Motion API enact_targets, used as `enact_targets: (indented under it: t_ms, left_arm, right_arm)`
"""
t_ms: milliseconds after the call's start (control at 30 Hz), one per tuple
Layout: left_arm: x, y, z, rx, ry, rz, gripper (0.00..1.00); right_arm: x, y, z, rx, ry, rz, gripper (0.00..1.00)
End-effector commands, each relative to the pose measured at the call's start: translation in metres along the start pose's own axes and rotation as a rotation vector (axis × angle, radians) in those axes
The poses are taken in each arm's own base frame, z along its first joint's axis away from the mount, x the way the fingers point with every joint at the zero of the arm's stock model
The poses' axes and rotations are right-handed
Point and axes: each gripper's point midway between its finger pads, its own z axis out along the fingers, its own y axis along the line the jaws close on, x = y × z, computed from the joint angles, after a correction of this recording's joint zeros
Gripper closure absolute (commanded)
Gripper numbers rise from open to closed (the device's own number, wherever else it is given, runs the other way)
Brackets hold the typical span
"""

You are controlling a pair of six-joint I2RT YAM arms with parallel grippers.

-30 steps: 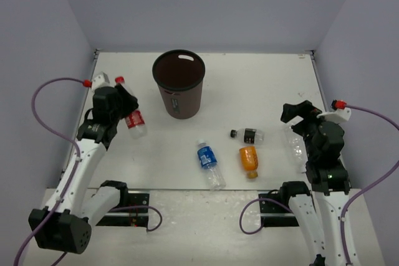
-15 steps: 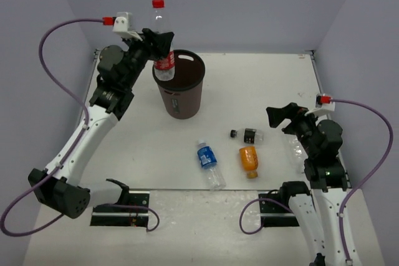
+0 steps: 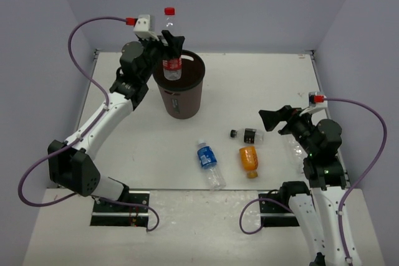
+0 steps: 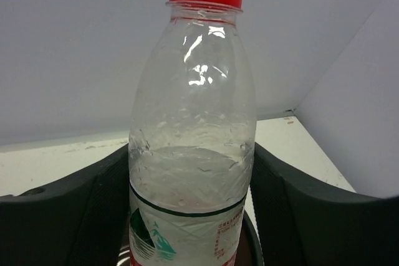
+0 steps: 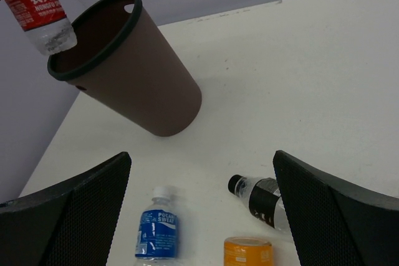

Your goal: Put the plastic bottles in the bin

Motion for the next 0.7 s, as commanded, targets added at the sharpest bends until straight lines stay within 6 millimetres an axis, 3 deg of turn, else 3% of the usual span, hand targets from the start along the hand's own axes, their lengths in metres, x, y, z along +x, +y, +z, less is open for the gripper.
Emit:
enact_targets:
  t_ms: [0, 67, 167, 333, 667]
  left_arm:
    - [-0.038, -0.014, -0.006, 0.035, -0.122, 0.035, 0.22]
    - [-0.036, -0.012, -0.009, 0.028, -0.121, 0.034, 0.12]
    - [-0.038, -0.016, -0.015, 0.045, -0.117, 0.039, 0.12]
    - [-0.045, -0.021, -0.029, 0.055, -0.129, 0.025, 0.00]
    - [-0.032, -0.037, -0.044, 0.084, -0.066, -0.053, 0.00]
  right_arm:
    - [-0.005, 0.004, 0.000, -0.032, -0.031, -0.031, 0.01]
    - [-0.005, 0.003, 0.000, -0.025, -0.028, -0.028, 0.01]
    - [-0.005, 0.000, 0.001, -0.006, -0.021, -0.020, 0.01]
    - [-0.004, -0.004, 0.002, 0.020, -0.017, -0.010, 0.01]
    - [-0.006, -0.017, 0.003, 0.093, -0.032, 0.022, 0.01]
